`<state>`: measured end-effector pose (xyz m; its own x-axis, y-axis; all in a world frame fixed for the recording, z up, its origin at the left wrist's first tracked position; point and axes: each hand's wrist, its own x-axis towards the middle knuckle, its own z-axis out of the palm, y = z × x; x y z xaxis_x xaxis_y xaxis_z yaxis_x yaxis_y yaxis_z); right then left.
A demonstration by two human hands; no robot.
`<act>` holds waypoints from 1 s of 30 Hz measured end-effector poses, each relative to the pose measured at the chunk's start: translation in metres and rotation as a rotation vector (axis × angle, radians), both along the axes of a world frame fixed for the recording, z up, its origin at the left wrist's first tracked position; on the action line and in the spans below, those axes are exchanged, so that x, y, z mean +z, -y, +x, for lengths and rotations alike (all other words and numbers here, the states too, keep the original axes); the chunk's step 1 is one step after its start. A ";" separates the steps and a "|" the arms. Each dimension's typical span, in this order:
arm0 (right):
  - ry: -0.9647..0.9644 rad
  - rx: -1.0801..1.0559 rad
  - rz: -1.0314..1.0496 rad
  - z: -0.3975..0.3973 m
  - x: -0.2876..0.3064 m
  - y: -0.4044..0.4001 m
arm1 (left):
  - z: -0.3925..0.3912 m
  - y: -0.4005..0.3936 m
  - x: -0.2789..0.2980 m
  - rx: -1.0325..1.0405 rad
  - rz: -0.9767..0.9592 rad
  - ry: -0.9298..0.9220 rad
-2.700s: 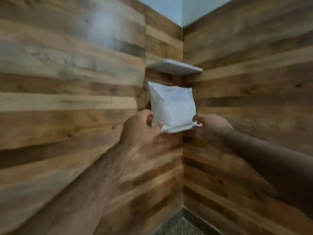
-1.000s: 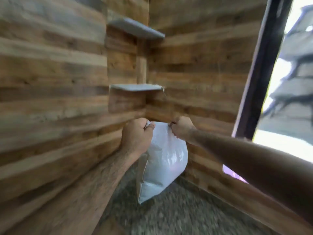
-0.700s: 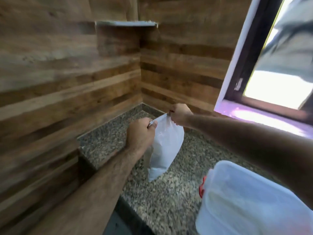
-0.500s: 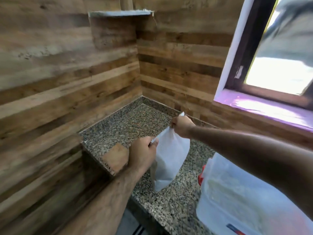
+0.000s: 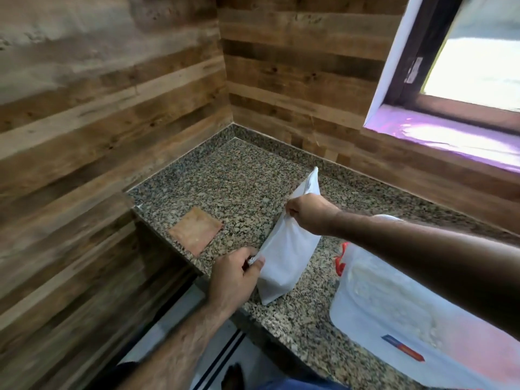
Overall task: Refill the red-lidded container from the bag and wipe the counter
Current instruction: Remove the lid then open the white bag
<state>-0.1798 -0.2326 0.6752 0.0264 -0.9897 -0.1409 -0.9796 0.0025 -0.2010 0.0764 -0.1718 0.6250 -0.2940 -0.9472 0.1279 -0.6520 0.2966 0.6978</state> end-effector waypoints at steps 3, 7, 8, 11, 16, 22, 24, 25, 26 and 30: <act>0.001 0.016 -0.012 0.006 -0.001 -0.010 | 0.011 0.000 -0.008 -0.071 0.159 -0.048; 0.013 0.026 -0.106 0.019 0.003 -0.028 | 0.033 0.004 -0.021 -0.103 0.256 -0.183; 0.016 0.034 -0.134 0.025 0.006 -0.033 | 0.039 0.005 -0.022 -0.093 0.276 -0.207; 0.108 0.119 -0.173 0.048 0.009 -0.047 | 0.052 0.006 -0.022 -0.038 0.304 -0.250; 0.178 0.319 0.014 0.091 0.011 -0.061 | 0.065 0.007 0.004 -0.026 0.200 -0.301; 0.306 0.159 -0.085 0.109 0.003 -0.058 | 0.074 0.010 0.022 0.011 -0.039 -0.414; 0.412 0.019 -0.072 0.100 0.010 -0.058 | 0.077 0.010 0.013 0.035 0.032 -0.451; 0.468 -0.038 -0.061 0.094 0.014 -0.059 | 0.077 0.010 0.006 0.030 0.081 -0.447; 0.516 -0.074 -0.062 0.088 0.018 -0.059 | 0.075 0.010 -0.001 0.008 0.121 -0.414; 0.554 -0.107 -0.042 0.077 0.029 -0.058 | 0.048 0.018 -0.009 -0.155 0.149 -0.029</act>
<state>-0.1024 -0.1751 0.7037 -0.0151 -0.9953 -0.0952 -0.7225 0.0766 -0.6871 0.1240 -0.1894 0.6162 -0.4354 -0.9002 0.0004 -0.5861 0.2838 0.7589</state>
